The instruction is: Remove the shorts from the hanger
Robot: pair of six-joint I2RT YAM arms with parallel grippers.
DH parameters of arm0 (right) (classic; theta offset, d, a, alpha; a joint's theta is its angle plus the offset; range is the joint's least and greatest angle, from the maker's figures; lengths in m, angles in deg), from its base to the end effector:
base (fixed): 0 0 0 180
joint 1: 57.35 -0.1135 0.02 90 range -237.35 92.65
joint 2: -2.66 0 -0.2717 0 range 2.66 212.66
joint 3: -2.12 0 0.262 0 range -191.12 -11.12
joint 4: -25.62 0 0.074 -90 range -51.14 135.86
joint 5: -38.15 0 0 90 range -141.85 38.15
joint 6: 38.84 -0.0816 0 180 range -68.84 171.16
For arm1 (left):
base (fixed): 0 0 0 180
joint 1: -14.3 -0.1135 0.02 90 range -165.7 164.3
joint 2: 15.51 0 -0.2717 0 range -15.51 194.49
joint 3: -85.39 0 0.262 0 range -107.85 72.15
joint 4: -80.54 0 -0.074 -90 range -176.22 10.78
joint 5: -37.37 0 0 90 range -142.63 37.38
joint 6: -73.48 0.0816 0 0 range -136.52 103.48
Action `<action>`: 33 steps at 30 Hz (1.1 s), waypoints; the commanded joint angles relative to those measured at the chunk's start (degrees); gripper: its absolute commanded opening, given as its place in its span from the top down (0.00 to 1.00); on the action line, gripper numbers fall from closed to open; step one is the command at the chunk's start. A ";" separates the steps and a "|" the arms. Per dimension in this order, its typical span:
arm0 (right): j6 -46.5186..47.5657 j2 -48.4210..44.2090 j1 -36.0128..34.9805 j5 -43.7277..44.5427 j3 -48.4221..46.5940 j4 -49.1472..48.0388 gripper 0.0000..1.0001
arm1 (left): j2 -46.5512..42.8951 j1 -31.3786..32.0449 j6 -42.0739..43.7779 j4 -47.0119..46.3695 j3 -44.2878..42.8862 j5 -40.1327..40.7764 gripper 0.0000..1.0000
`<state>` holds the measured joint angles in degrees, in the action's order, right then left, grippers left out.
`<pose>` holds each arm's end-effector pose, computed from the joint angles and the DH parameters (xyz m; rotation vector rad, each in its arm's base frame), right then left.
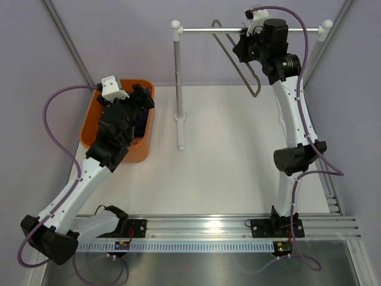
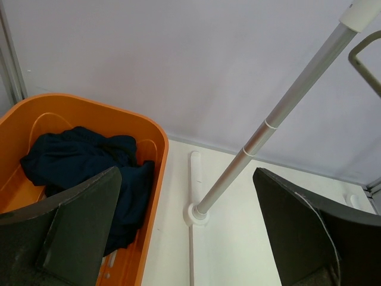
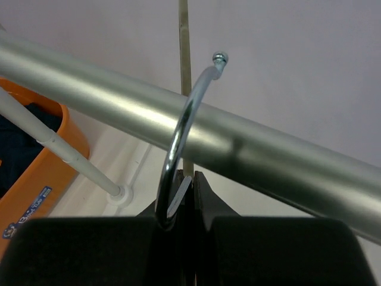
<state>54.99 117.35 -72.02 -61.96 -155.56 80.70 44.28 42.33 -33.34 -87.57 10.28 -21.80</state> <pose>0.4569 0.1344 0.5067 -0.4125 1.7396 0.2932 0.2666 -0.0946 0.4261 -0.2832 1.4968 -0.2195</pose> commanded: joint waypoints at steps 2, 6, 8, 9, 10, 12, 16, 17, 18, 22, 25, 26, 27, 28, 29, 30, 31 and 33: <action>-1.11 1.76 -0.09 2.02 -1.46 -2.99 1.00 | 0.06 0.09 0.91 -2.79 -0.54 0.20 0.01; -1.02 2.46 -0.09 2.90 -0.06 -3.35 1.00 | 0.41 0.09 0.65 -2.87 -0.45 -0.15 0.01; -1.20 2.29 -0.09 3.25 0.91 -3.61 1.00 | 0.50 0.09 0.56 -2.96 -0.45 -0.24 0.01; -1.37 1.77 -0.09 3.25 2.57 -4.13 1.00 | 0.59 0.09 0.56 -2.88 -0.36 -0.33 0.01; -1.64 1.24 -0.09 3.34 3.72 -4.58 1.00 | 0.59 0.09 0.56 -2.96 -0.36 -0.33 0.01; -2.08 -0.52 -0.09 3.95 6.00 -6.51 1.00 | 0.59 0.09 0.56 -2.96 -0.27 -0.42 0.01; -2.60 -3.33 -0.18 5.01 11.46 -8.71 0.80 | 0.68 0.09 0.56 -2.96 -0.10 -0.42 0.01; -2.69 -4.38 0.00 5.45 12.07 -9.49 0.73 | 0.59 0.09 0.47 -2.96 -0.10 -0.42 0.01; -2.78 -4.83 -0.09 5.62 13.30 -9.76 0.70 | 0.68 0.18 0.56 -2.96 -0.10 -0.42 0.01; -3.39 -7.37 -0.09 5.98 16.38 -11.78 0.55 | 0.59 0.18 0.38 -3.05 -0.01 -0.51 0.01; -3.48 -9.92 -0.18 6.24 19.19 -13.80 0.48 | 0.68 0.09 0.38 -3.14 -0.01 -0.51 0.01; -3.48 -11.41 -0.18 6.33 19.89 -14.85 0.47 | 0.68 0.09 0.38 -3.05 0.08 -0.51 0.01; -3.48 -12.21 -0.18 6.42 21.73 -15.56 0.45 | 0.68 0.09 0.47 -3.22 0.17 -0.51 0.01; -3.66 -13.17 -0.18 6.85 22.88 -16.26 0.44 | 0.77 0.09 0.38 -3.23 0.17 -0.51 0.01; -5.05 -15.09 -0.09 6.94 23.76 -17.75 0.42 | 0.77 0.09 0.38 -3.14 0.17 -0.51 0.01; -5.15 -16.07 -0.18 7.03 26.12 -18.55 0.41 | 0.77 0.09 0.30 -3.14 0.25 -0.59 0.01; -5.59 -17.21 -0.09 6.95 27.18 -19.34 0.32 | 0.85 0.18 0.21 -3.23 0.25 -0.59 0.01; -6.03 -20.38 -0.09 6.95 30.08 -21.36 0.29 | 0.94 0.18 0.03 -3.31 0.25 -0.68 0.01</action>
<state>50.54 103.82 -72.02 -56.50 -127.71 66.45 44.98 42.33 -33.04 -87.63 10.28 -21.99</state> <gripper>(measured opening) 0.691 0.988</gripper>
